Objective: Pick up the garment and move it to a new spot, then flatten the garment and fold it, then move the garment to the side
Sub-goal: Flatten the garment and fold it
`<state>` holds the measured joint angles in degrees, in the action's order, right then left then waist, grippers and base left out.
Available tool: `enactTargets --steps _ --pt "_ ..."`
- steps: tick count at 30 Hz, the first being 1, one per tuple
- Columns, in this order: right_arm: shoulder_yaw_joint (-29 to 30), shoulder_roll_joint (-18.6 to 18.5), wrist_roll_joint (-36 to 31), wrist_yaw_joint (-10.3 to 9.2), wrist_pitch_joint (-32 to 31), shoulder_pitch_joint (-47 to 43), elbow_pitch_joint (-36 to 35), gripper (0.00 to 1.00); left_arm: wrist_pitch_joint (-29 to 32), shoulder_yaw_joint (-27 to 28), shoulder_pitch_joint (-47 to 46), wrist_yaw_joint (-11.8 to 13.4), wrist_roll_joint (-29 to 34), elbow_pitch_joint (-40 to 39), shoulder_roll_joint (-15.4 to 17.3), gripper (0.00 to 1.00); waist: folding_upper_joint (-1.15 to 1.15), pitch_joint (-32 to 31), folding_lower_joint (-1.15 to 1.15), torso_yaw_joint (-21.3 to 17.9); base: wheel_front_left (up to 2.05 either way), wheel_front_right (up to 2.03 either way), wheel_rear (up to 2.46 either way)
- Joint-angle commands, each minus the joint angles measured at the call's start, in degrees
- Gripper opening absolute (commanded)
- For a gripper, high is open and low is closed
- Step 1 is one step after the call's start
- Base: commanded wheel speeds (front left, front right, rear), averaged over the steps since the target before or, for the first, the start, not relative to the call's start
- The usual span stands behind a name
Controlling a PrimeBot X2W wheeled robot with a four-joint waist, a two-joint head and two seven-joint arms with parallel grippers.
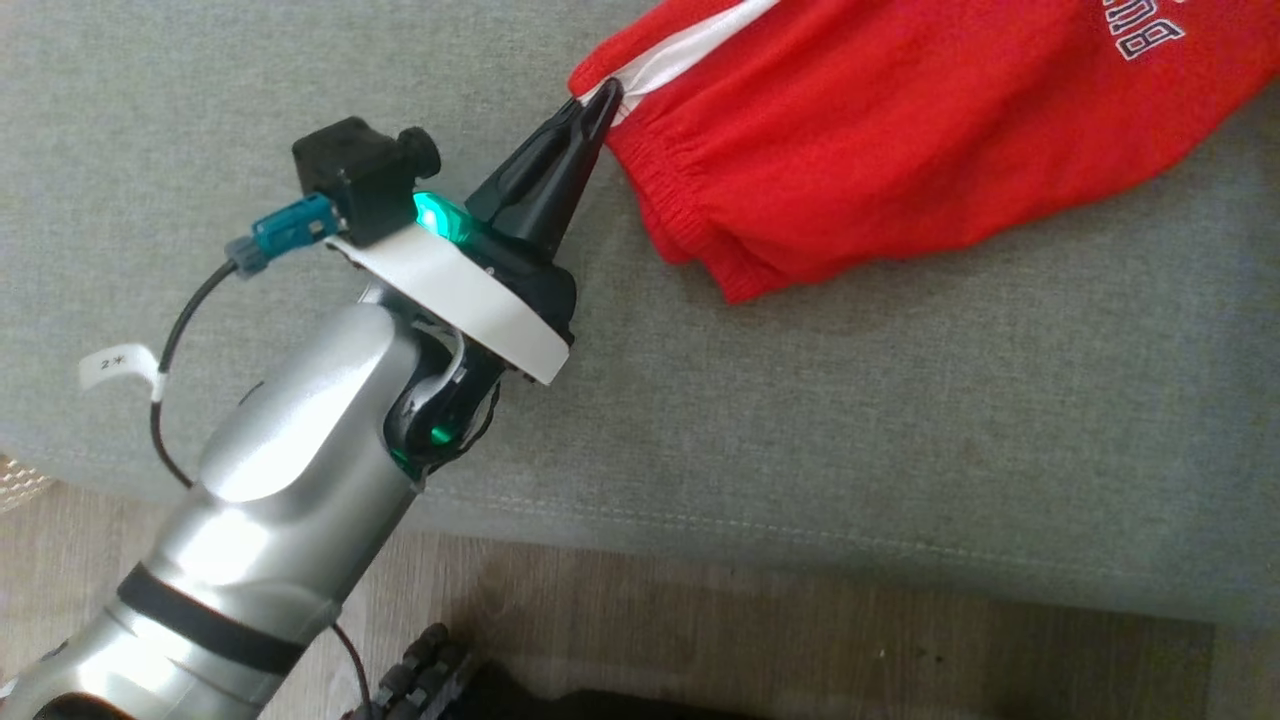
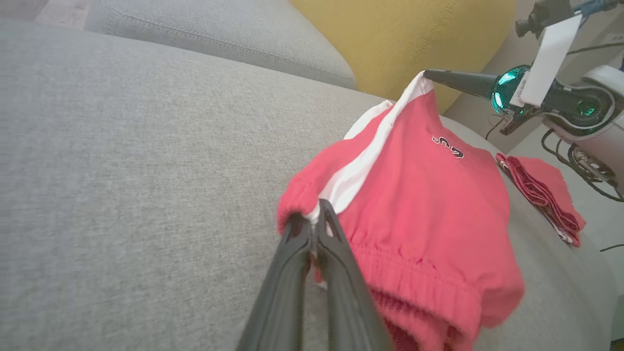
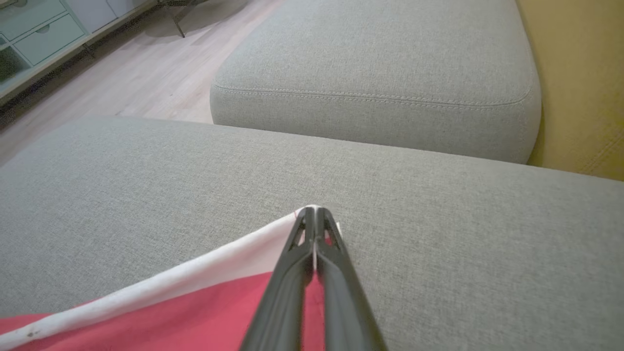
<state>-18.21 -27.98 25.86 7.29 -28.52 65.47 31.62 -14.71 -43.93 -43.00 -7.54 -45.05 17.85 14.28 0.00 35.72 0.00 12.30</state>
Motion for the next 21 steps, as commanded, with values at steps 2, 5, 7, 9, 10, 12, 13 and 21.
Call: enactTargets --steps 2,5,7,9,10,12,13,21 --pt "-0.49 -0.34 1.02 0.20 3.38 1.35 0.07 0.95 -0.29 2.98 -0.50 0.06 -0.47 -0.97 1.20 0.00 0.00 -0.17 0.00 0.22 0.00 0.00 0.00" --pt "0.01 -0.22 2.43 0.20 6.60 0.54 1.91 1.00 -0.29 4.92 1.08 0.06 0.70 -0.92 0.60 1.00 0.00 -1.07 0.00 0.31 0.00 0.00 0.00" --pt "0.31 -0.64 3.88 0.20 8.32 -1.05 2.55 1.00 -0.29 6.45 2.62 0.15 2.88 -1.30 0.11 1.00 0.00 -2.03 0.00 0.31 0.00 0.00 0.00" --pt "0.52 -0.94 4.76 0.20 8.95 -2.09 2.69 1.00 -0.29 7.81 3.46 1.04 4.95 -2.07 -0.17 1.00 0.00 -2.49 0.00 0.24 0.00 0.00 0.00" --pt "0.80 -1.28 5.65 0.20 9.69 -3.32 2.81 1.00 -0.29 9.17 4.57 2.57 7.53 -3.03 -0.48 1.00 0.00 -3.08 0.00 0.10 0.00 0.00 0.00" --pt "0.99 -2.28 7.32 0.20 10.43 -6.11 3.03 1.00 -0.29 11.94 7.49 6.03 12.75 -5.93 -1.54 1.00 0.00 -4.09 0.00 -0.16 0.00 0.00 0.00" --pt "1.23 -2.87 8.13 0.20 10.77 -7.49 3.23 1.00 -0.29 13.32 9.09 7.97 15.70 -7.85 -2.22 1.00 0.00 -4.52 0.00 -0.20 0.00 0.00 0.00" --pt "1.76 -6.27 11.38 0.20 12.59 -14.91 6.50 1.00 -0.29 19.30 21.79 19.42 34.02 -21.23 -8.27 1.00 0.00 -6.75 0.00 2.30 0.00 0.00 0.00"
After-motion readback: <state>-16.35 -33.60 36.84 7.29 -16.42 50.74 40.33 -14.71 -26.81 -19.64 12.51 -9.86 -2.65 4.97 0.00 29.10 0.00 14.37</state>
